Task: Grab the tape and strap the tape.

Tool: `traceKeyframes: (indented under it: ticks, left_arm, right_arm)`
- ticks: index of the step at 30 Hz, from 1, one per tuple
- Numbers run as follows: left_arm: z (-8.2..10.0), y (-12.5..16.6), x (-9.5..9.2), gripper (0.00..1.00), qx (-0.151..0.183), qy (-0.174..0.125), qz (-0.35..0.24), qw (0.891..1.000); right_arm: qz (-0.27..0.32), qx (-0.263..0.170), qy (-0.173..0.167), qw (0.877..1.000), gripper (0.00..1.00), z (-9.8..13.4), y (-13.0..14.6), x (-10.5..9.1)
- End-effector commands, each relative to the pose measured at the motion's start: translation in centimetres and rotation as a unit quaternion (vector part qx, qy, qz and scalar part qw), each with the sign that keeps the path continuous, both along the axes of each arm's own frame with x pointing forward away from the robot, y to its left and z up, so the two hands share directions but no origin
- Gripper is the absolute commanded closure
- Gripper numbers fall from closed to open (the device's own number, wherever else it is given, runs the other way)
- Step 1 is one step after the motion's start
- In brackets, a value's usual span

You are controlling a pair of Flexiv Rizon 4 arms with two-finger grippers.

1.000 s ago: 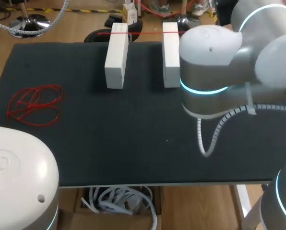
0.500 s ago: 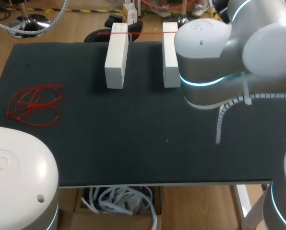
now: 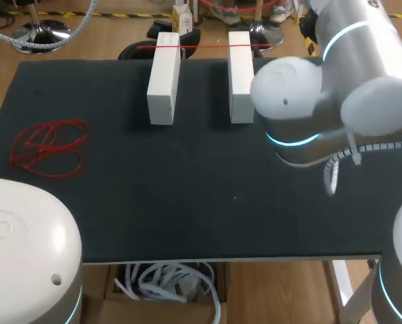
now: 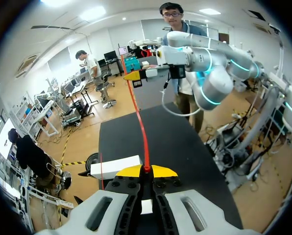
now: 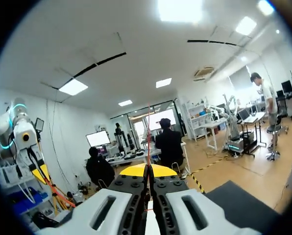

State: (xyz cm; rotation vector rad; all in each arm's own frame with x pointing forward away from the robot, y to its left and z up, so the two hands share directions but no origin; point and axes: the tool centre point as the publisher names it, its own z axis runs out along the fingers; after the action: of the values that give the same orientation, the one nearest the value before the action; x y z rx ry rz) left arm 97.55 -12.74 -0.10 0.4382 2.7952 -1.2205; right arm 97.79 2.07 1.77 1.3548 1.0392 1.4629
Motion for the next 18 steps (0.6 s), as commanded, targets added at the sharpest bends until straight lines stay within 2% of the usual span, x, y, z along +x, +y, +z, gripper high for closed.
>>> traceKeyframes:
  ticks: [1, 4, 6, 7, 8, 10, 11, 13, 17, 18]
  left_arm:
    - [0.1, 0.0, 0.0, 1.00, 0.002, 0.001, 0.000, 1.000]
    - [0.1, 0.0, 0.0, 1.00, 0.002, 0.001, 0.000, 1.000]
    - [0.1, 0.0, 0.0, 1.00, 0.002, 0.001, 0.000, 1.000]
    - [0.1, 0.0, 0.0, 1.00, 0.002, 0.001, 0.000, 1.000]
    - [0.1, 0.0, 0.0, 1.00, 0.002, 0.001, 0.000, 1.000]
    - [0.1, 0.0, 0.0, 1.00, 0.002, 0.001, 0.000, 1.000]
    - [0.1, 0.0, 0.0, 1.00, 0.002, 0.001, 0.000, 1.000]
    - [0.1, 0.0, 0.0, 1.00, 0.002, 0.001, 0.000, 1.000]
    - [0.1, 0.0, 0.0, 1.00, 0.002, 0.001, 0.000, 1.000]
    - [0.1, 0.0, 0.0, 1.00, 0.002, 0.001, 0.000, 1.000]
  right_arm:
    - [0.013, -0.110, -0.007, 0.994, 1.00, -0.8, -0.2, 0.3]
    - [-0.027, -0.156, 0.073, 0.985, 1.00, -1.3, 0.0, 0.2]
    - [-0.040, -0.196, 0.115, 0.973, 1.00, -1.6, 0.0, 0.0]
    - [-0.042, -0.215, 0.118, 0.968, 1.00, -1.5, 0.1, -0.1]
    - [-0.046, -0.251, 0.115, 0.960, 1.00, -1.3, 0.2, -0.2]
    - [-0.042, -0.275, 0.118, 0.953, 1.00, -0.8, 0.3, -0.4]
    - [-0.040, -0.304, 0.116, 0.945, 1.00, -0.6, 0.3, -0.3]
    - [-0.043, -0.353, 0.090, 0.930, 1.00, -0.2, 0.4, -0.3]
    - [-0.047, -0.445, 0.039, 0.894, 1.00, 0.8, 0.4, 0.1]
    - [-0.044, -0.451, 0.013, 0.891, 1.00, 1.2, 0.4, 0.1]
